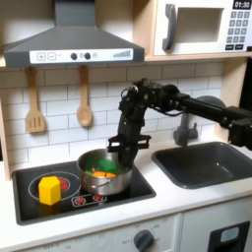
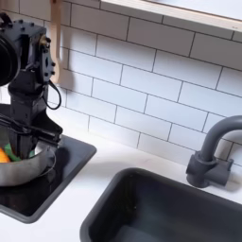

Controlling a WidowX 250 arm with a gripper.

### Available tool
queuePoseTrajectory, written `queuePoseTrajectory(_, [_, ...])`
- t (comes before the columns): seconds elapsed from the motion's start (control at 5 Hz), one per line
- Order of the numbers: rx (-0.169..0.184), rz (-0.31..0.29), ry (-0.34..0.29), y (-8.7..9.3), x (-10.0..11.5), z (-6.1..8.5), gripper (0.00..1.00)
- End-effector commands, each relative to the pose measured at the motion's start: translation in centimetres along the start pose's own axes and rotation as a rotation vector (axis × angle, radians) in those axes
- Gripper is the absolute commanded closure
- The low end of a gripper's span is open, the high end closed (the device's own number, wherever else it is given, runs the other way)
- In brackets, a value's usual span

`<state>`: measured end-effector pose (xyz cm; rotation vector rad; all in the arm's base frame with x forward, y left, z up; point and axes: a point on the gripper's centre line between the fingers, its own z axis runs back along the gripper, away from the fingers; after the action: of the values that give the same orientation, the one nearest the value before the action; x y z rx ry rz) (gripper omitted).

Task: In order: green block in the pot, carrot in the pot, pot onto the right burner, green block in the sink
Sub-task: 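Slide the pot onto the right burner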

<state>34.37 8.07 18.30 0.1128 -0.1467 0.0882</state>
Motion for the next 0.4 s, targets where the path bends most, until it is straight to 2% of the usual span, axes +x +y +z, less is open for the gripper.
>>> queuePoseTrajectory(0.0, [-0.022, -0.047, 0.005, -1.82, -1.00, 0.20, 1.00])
queuePoseTrajectory(0.2, [-0.031, -0.050, 0.011, -2.12, -1.40, 0.12, 1.00])
